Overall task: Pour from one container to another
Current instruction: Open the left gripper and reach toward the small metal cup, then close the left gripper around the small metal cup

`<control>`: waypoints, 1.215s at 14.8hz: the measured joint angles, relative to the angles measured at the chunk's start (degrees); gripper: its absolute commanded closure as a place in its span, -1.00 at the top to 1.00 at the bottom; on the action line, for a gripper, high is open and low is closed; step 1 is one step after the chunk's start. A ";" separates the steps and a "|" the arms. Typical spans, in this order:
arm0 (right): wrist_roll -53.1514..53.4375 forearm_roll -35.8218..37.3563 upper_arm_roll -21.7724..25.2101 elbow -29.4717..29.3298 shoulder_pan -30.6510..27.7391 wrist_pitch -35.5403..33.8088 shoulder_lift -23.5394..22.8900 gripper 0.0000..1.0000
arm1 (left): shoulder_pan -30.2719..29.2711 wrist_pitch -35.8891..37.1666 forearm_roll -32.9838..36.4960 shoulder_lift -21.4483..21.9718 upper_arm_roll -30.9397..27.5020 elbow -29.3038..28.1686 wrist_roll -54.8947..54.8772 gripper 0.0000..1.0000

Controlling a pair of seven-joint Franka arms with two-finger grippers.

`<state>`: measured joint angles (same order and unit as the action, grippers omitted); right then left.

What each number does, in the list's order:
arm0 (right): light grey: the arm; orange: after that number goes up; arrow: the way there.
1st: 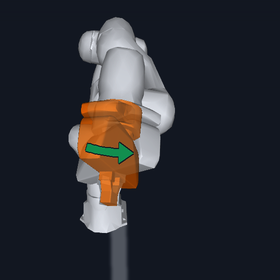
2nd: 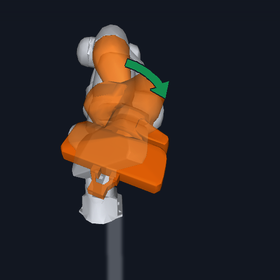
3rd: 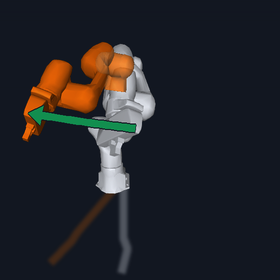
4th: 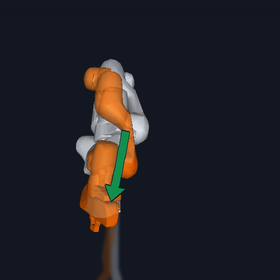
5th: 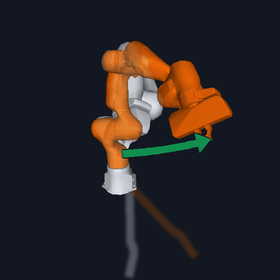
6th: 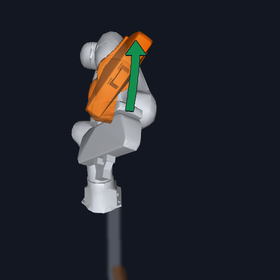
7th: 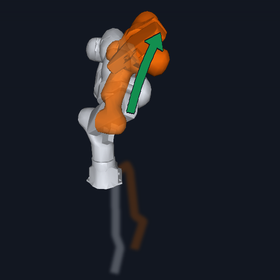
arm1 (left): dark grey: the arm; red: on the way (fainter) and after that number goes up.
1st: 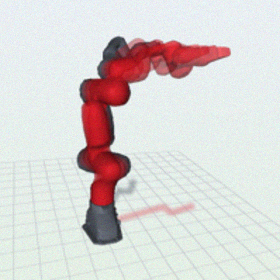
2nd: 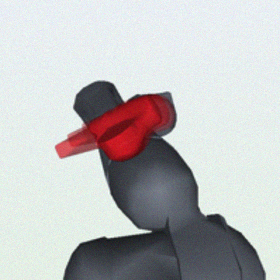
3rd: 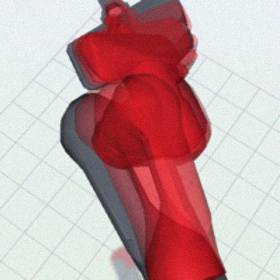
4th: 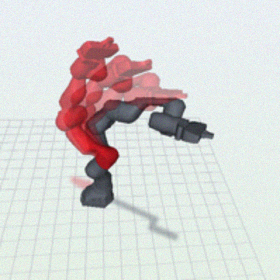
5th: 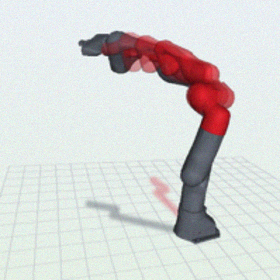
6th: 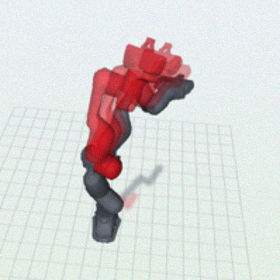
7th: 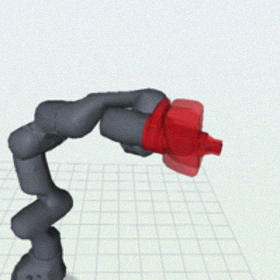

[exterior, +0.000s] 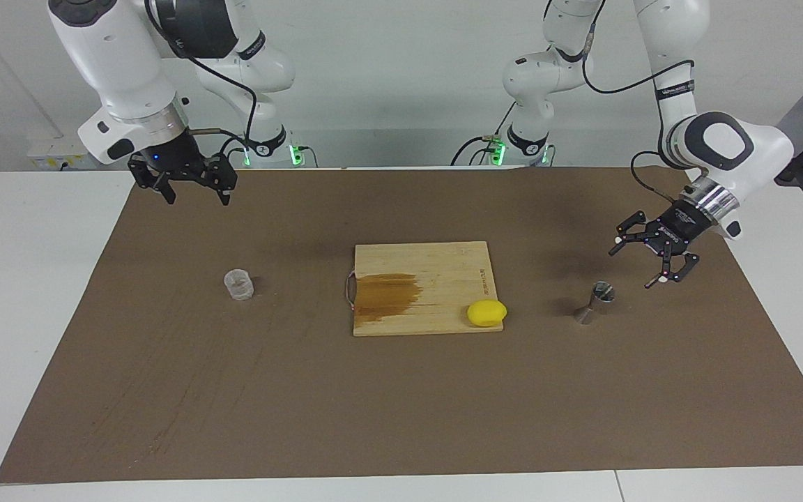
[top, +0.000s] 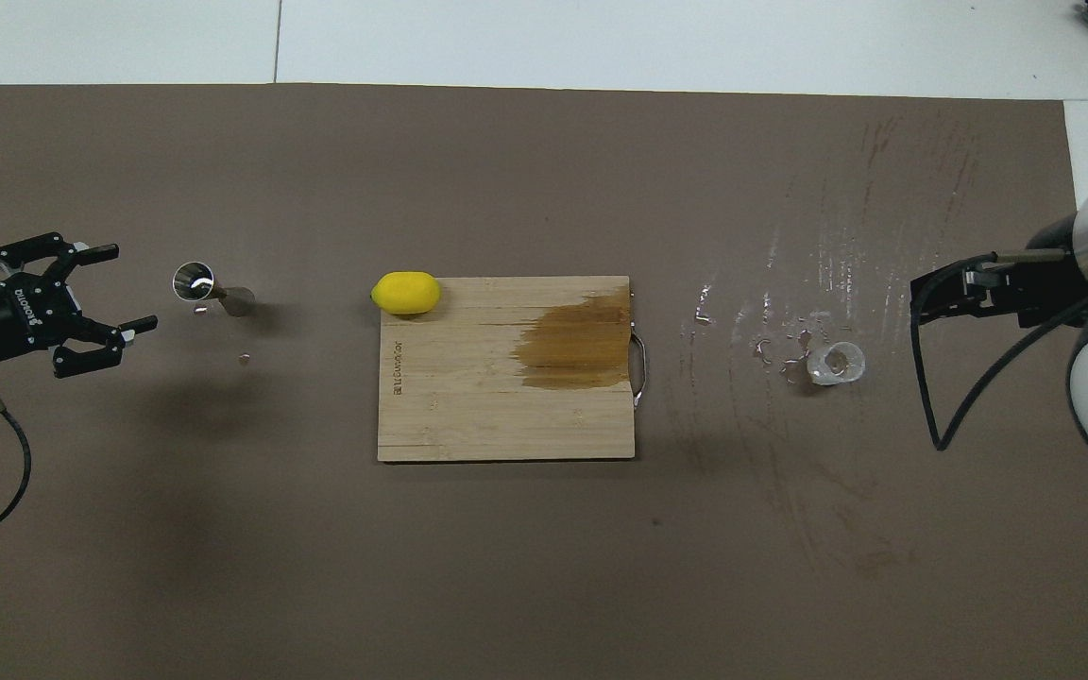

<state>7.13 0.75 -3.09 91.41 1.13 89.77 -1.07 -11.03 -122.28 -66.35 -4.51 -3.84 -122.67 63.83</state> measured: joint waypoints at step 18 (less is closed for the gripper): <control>0.00 0.00 0.00 0.00 0.00 0.00 0.00 1.00 | 3.04 -4.57 -17.56 -3.78 1.50 -4.55 -4.99 0.94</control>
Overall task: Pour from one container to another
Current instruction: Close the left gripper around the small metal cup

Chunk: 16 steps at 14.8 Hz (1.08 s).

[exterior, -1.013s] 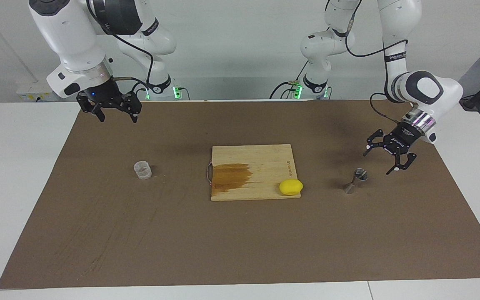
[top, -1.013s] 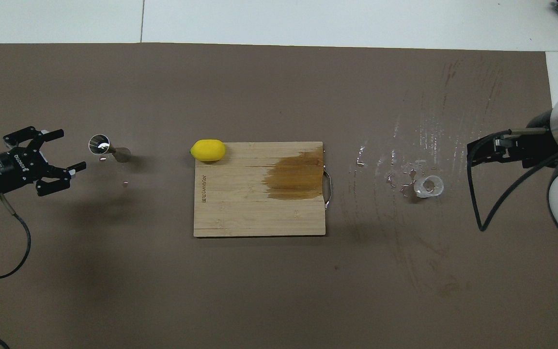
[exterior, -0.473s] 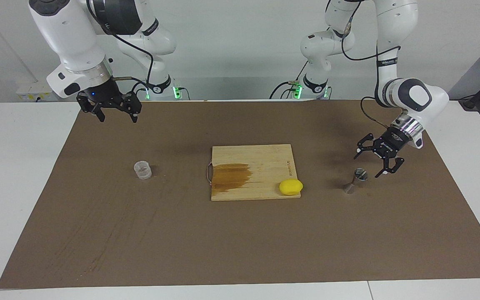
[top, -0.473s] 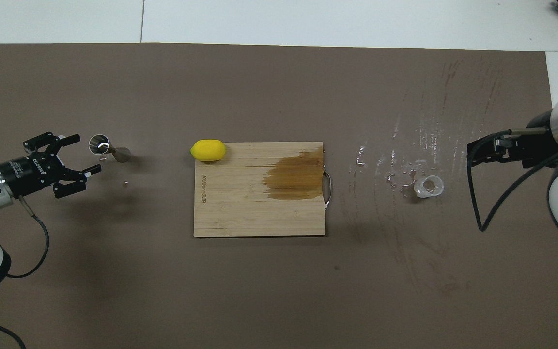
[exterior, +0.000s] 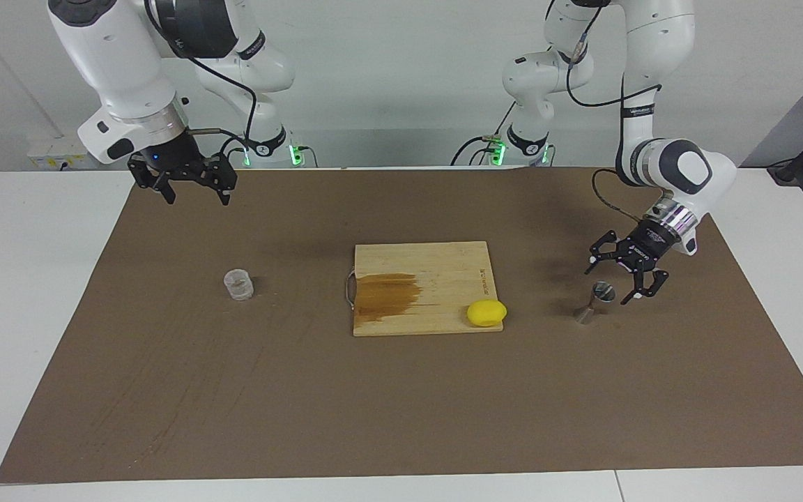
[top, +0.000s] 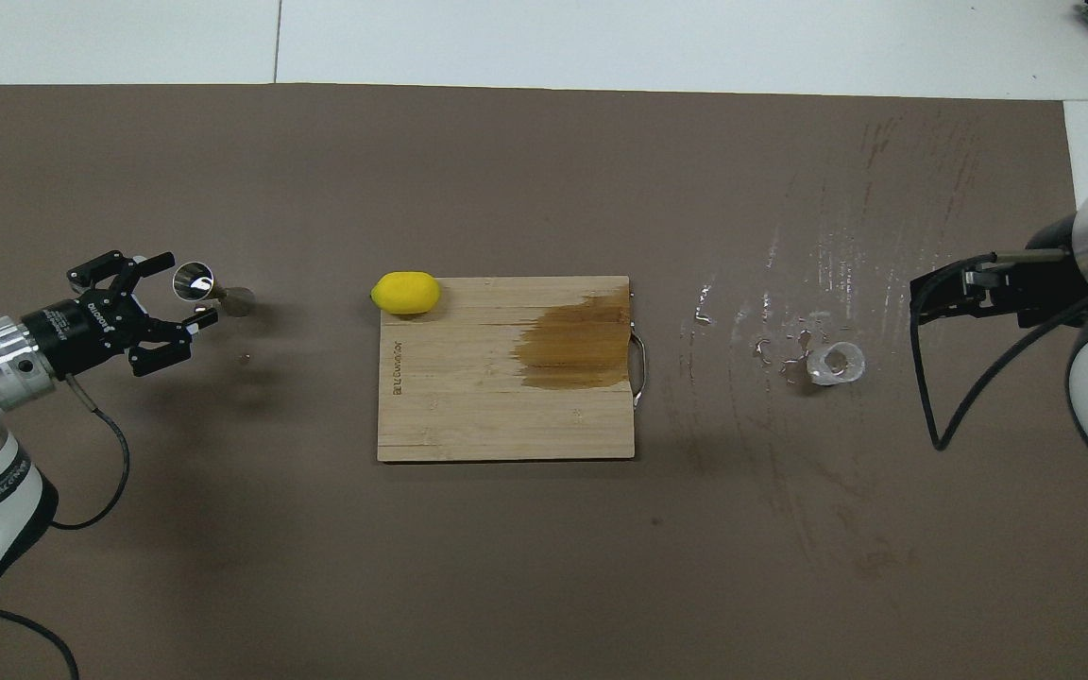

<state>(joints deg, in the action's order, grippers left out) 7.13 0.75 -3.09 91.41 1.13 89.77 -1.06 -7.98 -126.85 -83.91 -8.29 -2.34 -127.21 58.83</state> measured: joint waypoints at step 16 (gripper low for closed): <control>0.00 0.00 0.00 0.00 0.00 0.00 0.00 1.00 | 0.30 -0.65 -3.02 -0.97 -0.06 0.00 -2.82 0.75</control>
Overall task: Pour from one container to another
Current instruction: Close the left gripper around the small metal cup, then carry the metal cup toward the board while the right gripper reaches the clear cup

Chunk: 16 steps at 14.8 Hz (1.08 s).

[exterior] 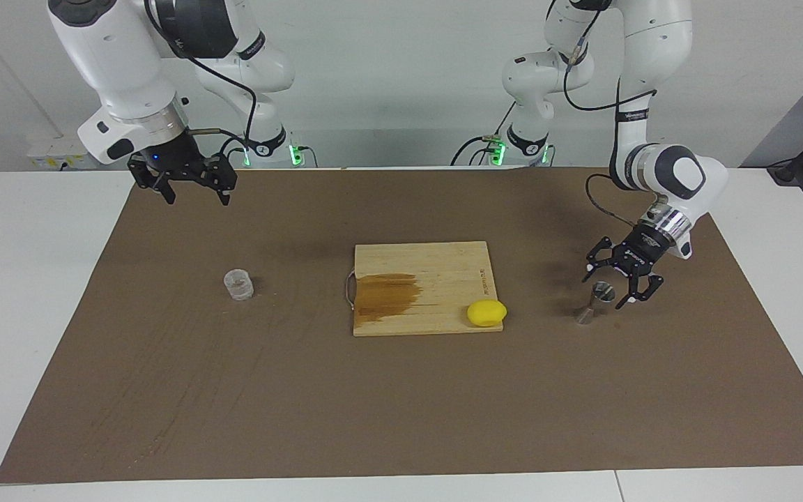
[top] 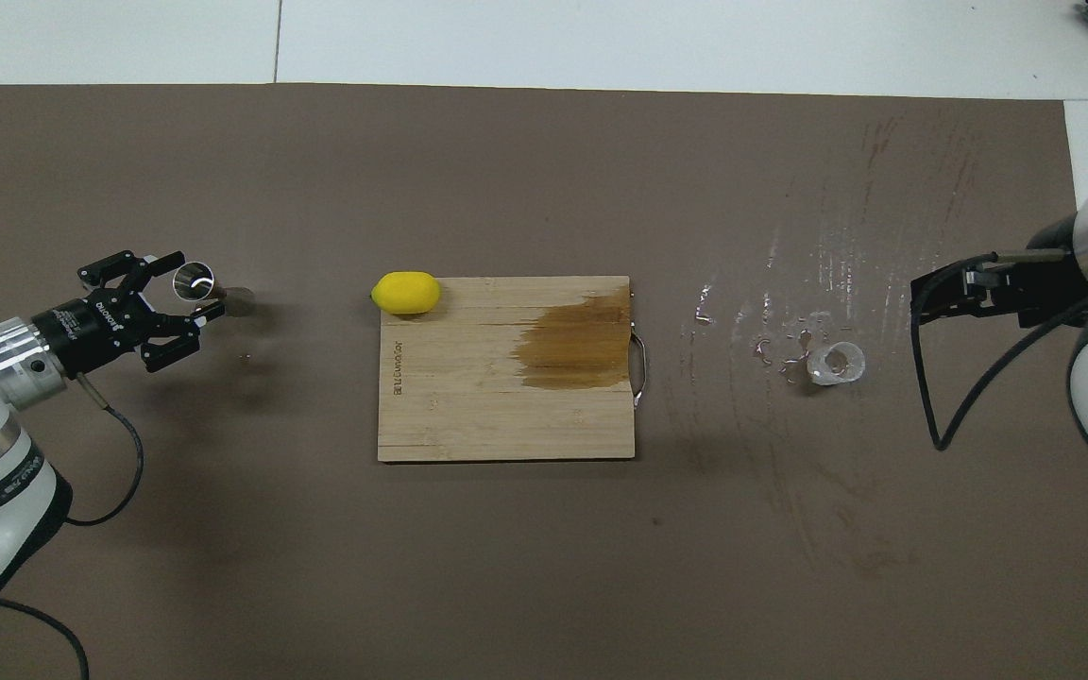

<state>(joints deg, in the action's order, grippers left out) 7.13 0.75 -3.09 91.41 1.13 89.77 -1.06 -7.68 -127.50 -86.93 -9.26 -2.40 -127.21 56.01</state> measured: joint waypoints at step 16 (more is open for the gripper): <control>49.17 -12.47 0.71 1.00 -5.75 3.67 -5.68 1.00 | 0.66 -1.49 -4.34 -0.32 0.04 0.00 -3.69 -1.00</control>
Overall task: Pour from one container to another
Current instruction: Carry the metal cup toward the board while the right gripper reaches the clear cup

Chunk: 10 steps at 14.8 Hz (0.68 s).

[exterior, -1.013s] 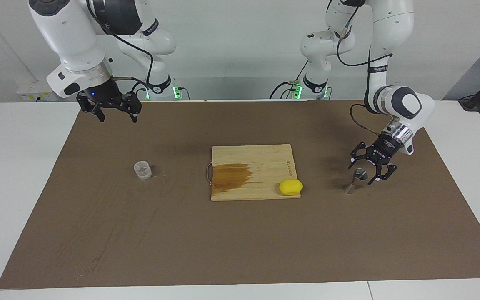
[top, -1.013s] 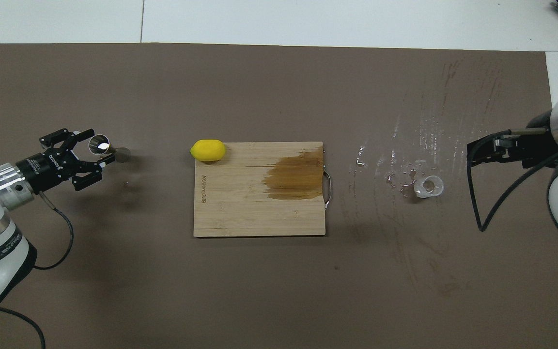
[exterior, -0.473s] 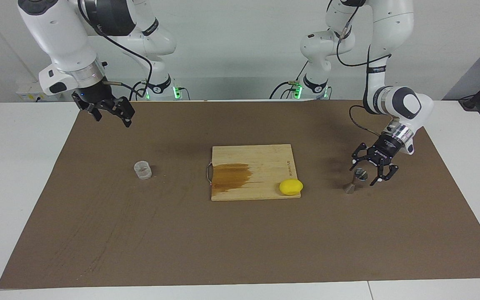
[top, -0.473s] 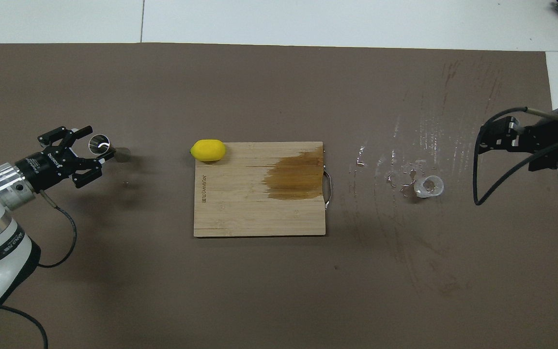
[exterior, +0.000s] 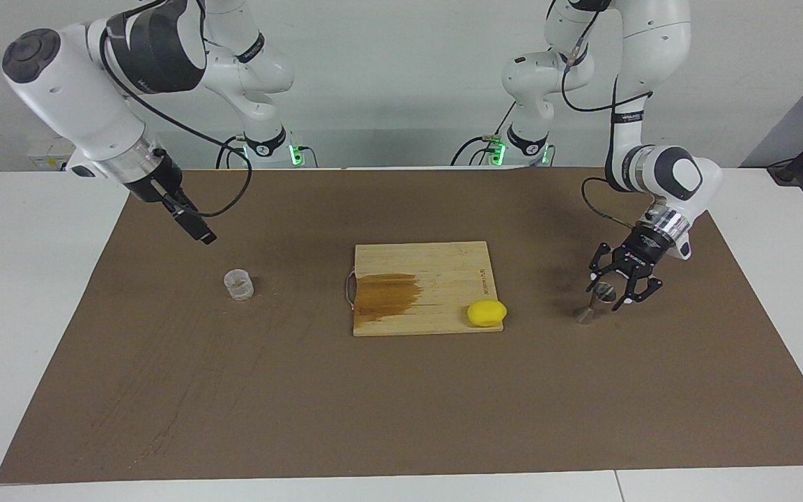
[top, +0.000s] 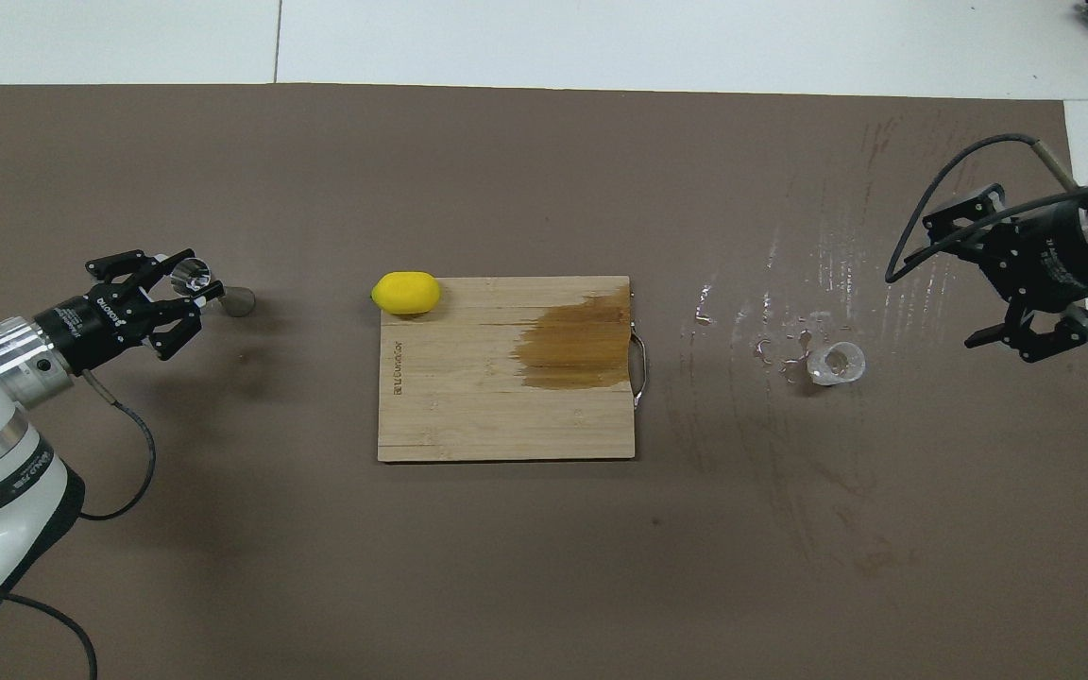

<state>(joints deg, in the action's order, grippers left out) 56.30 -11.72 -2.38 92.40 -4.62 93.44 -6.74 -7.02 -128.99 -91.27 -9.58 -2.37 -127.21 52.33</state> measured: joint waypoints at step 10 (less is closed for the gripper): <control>4.65 -16.73 0.18 10.84 -10.28 11.38 -8.37 1.00 | 3.76 0.07 -0.30 0.15 0.69 4.78 5.25 -1.00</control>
<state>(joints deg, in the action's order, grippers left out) 60.95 -28.45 -2.20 103.25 -14.90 104.83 -15.11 -3.26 -128.92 -91.57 -9.42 -1.67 -122.44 57.58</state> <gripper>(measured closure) 0.000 0.489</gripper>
